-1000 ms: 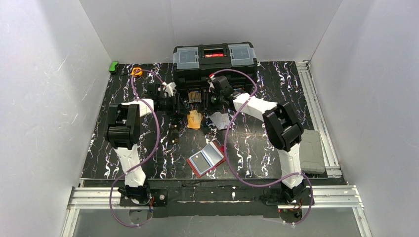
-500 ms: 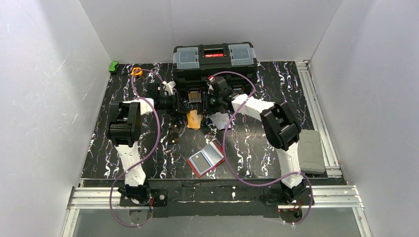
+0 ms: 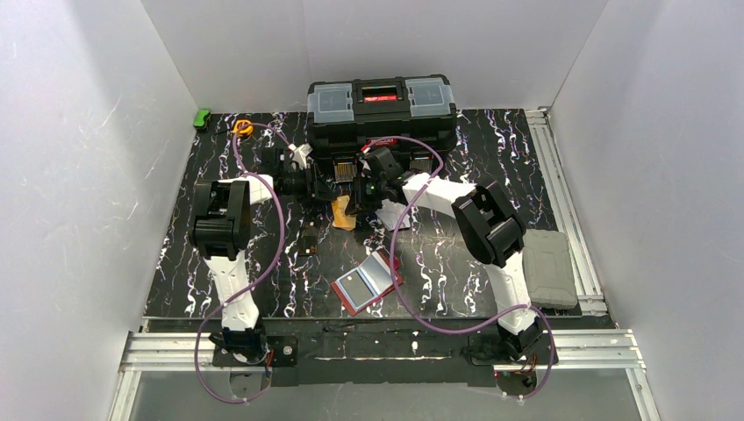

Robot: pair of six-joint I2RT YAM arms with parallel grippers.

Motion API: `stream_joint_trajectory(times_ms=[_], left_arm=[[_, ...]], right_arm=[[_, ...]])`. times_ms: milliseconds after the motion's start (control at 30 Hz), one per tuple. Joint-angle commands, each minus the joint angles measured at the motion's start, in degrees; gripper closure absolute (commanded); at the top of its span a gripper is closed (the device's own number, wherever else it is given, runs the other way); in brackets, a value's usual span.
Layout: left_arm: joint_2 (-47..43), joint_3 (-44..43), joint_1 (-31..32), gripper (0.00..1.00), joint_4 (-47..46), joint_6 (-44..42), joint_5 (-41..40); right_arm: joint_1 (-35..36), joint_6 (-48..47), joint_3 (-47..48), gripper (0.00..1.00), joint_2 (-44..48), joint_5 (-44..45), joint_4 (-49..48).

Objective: Put the credit cards into the card holder
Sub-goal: Pick up the credit card from the center of the board.

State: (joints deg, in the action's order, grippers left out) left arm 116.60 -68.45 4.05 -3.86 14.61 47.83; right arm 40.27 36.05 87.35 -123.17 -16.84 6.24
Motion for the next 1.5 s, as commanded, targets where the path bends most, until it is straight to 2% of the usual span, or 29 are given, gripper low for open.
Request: stream_joint_trajectory(times_ms=[0, 1033, 1467], left_arm=[[0.0, -0.1, -0.4, 0.6, 0.5, -0.3, 0.7], [-0.5, 0.8, -0.4, 0.65, -0.4, -0.4, 1.4], [-0.7, 1.3, -0.4, 0.66, -0.9, -0.5, 2.2]], right_arm=[[0.0, 0.3, 2.0, 0.74, 0.0, 0.6, -0.6], [-0.1, -0.3, 0.3, 0.73, -0.9, 2.4, -0.5], [0.8, 0.3, 4.0, 0.73, -3.6, 0.3, 0.9]])
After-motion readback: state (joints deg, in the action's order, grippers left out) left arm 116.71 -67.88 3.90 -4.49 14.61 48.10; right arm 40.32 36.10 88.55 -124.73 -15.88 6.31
